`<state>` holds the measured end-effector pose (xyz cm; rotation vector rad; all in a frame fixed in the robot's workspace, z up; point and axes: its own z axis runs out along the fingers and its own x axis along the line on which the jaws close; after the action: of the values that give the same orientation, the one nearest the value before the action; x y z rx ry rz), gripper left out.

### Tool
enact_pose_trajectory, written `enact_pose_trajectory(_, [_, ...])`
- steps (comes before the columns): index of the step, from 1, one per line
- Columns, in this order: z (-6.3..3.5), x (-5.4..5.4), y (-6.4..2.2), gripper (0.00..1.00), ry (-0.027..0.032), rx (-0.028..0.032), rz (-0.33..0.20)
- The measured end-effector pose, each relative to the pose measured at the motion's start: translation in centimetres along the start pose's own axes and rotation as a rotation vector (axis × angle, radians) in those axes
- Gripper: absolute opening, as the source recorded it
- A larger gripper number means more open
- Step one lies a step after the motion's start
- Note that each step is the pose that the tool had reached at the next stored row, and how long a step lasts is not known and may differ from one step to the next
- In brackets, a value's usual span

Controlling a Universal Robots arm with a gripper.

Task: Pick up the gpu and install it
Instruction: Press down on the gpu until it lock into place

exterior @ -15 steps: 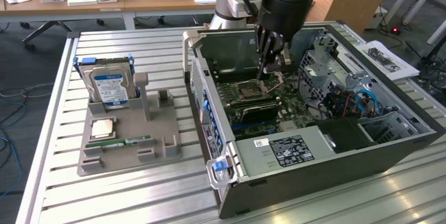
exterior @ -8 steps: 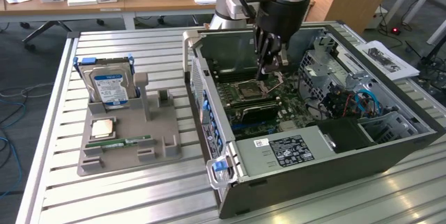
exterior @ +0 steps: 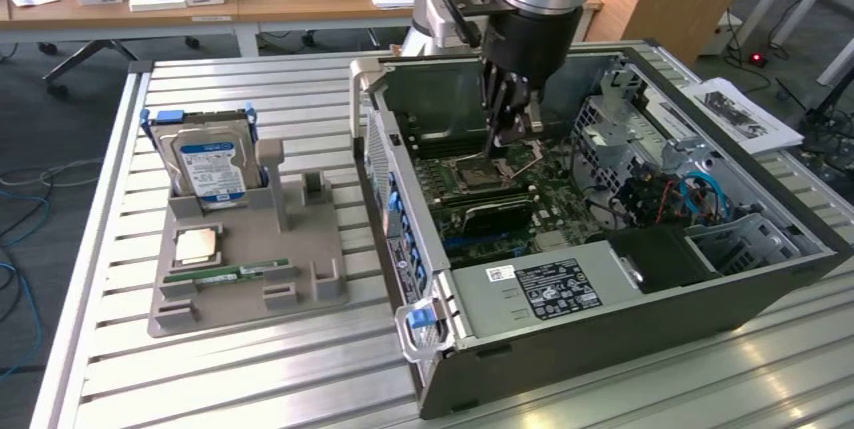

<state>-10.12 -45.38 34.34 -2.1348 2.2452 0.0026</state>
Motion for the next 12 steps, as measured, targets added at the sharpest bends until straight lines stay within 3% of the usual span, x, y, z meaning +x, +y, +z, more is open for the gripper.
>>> enact_pose_trajectory(12, [2.12,0.1,0.00,0.11,0.0002,-0.0002,0.000])
